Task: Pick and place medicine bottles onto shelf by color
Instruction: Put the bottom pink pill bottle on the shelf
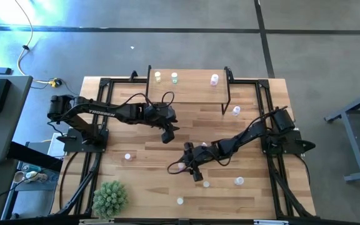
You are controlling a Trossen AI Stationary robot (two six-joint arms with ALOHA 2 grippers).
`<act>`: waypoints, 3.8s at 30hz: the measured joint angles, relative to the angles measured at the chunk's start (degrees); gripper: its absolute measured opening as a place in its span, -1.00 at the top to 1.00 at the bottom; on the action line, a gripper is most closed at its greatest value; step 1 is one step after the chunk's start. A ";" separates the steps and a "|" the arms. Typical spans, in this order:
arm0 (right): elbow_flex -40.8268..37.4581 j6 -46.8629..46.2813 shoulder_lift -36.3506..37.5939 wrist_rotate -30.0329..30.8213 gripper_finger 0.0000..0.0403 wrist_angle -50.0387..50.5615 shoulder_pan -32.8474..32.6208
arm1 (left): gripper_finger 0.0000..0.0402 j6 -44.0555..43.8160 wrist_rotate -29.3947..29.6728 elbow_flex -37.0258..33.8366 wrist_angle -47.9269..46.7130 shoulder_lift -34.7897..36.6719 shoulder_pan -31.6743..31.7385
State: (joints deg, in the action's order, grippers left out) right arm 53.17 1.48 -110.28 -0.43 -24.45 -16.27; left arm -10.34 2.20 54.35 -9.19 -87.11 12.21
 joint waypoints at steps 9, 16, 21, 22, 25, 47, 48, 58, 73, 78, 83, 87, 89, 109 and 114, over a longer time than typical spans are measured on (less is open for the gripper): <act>0.00 -0.52 0.02 0.00 0.39 0.14 -0.02 | 0.15 0.93 0.00 0.00 -0.02 0.00 0.04; 0.00 -0.57 3.31 0.00 0.44 2.65 -0.02 | 0.15 1.52 -0.04 0.02 -0.89 0.00 0.57; 0.00 -0.06 8.23 0.90 0.43 5.48 0.13 | 0.15 1.52 -0.02 0.07 -1.89 1.02 1.74; 0.00 0.21 9.54 1.66 0.43 6.30 0.16 | 0.15 1.52 0.00 0.07 -2.32 1.35 1.99; 0.00 2.34 13.75 4.34 0.43 8.01 0.47 | 0.15 1.75 0.00 0.11 -2.57 2.74 2.70; 0.00 12.96 37.78 21.51 0.43 8.61 25.38 | 0.15 9.71 0.20 0.07 -3.50 5.60 7.28; 0.00 12.63 37.99 21.51 0.43 8.07 27.43 | 0.15 10.34 0.20 0.07 -3.50 5.60 7.34; 6.15 4.75 37.83 14.50 0.43 14.41 41.97 | 0.15 11.42 0.20 0.07 -4.21 5.60 7.34; 22.91 3.58 21.89 8.15 0.43 32.11 47.49 | 0.15 6.92 -0.04 0.02 -12.92 5.57 7.15; 22.95 1.87 17.86 5.60 0.43 32.91 47.76 | 0.15 7.07 -0.04 0.00 -13.64 5.57 7.15; 22.93 0.86 15.57 4.36 0.43 34.94 47.76 | 0.15 7.53 -0.04 0.00 -13.77 5.57 7.15; 22.93 -1.45 15.43 3.81 0.43 37.30 47.76 | 0.15 7.53 -0.03 0.00 -13.77 5.57 7.15; 22.93 -1.56 15.43 3.80 0.43 38.08 47.76 | 0.15 7.53 -0.04 0.00 -13.77 5.57 7.15; 22.84 -2.60 14.49 3.96 0.43 41.07 47.76 | 0.15 7.54 -0.04 0.00 -13.77 5.55 7.15; 22.84 -2.44 14.49 4.04 0.43 41.42 47.78 | 0.15 7.54 -0.04 0.00 -13.76 5.55 7.15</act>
State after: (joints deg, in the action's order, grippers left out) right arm 76.01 -0.96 -95.79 3.62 16.97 31.51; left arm -2.80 2.15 54.35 -22.95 -81.56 19.36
